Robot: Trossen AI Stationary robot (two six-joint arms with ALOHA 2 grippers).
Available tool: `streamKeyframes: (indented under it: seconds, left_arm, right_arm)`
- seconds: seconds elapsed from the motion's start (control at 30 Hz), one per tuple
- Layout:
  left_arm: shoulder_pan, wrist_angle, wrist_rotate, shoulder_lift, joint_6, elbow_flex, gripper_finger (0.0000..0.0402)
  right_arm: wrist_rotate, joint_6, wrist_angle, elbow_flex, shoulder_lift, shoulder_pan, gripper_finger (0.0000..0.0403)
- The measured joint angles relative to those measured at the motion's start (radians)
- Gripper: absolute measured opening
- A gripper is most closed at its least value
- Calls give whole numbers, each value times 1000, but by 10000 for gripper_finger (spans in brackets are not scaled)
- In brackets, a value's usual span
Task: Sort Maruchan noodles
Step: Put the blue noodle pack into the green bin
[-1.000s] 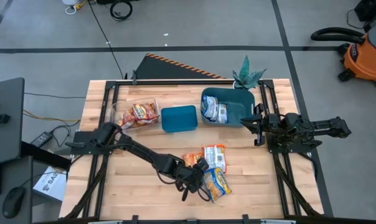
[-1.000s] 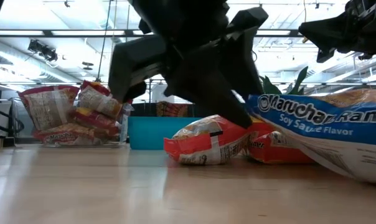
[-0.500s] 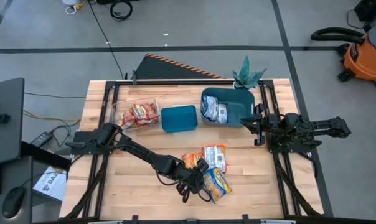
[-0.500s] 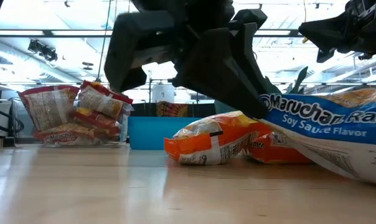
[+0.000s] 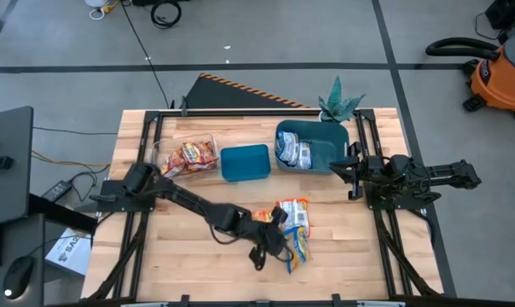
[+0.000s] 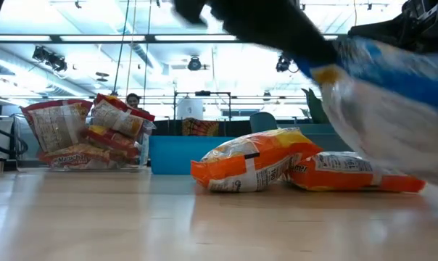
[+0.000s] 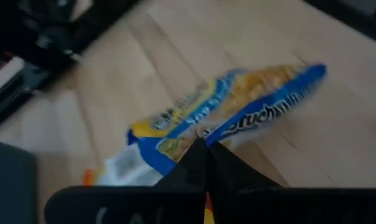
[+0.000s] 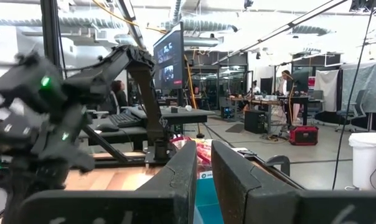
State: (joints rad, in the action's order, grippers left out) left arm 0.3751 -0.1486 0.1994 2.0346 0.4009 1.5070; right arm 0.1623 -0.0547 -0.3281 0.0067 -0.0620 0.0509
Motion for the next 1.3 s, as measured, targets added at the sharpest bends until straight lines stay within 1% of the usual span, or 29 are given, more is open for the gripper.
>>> streamKeyframes:
  seconds: [0.13,0.27,0.33,0.47,0.57,0.73,0.97,1.07,1.17,1.3]
  left_arm:
    - [-56,25,-38,-30,-26,0,4]
    - [-127,63,-59,-34,36,0,3]
    - [-173,99,-111,-34,77,0,3]
    - [-275,173,-253,-34,134,0,3]
    - [-347,208,-310,-34,158,0,3]
    - [-454,287,-317,-34,183,0,3]
    - [-569,487,-323,-34,161,0,3]
    - [-613,588,-358,-24,160,1,3]
    - [-655,645,-384,2,166,2,3]
    - [-702,666,-395,50,164,0,3]
  right_arm:
    - [0,0,1,0,0,0,55]
    - [0,0,1,0,0,0,55]
    - [0,0,0,0,0,0,55]
    - [0,0,0,0,0,0,55]
    - [0,0,1,0,0,0,55]
    - [0,0,1,0,0,0,55]
    - [0,0,1,0,0,0,55]
    - [0,0,1,0,0,0,55]
    - [0,0,1,0,0,0,55]
    - [-1,0,2,0,0,0,55]
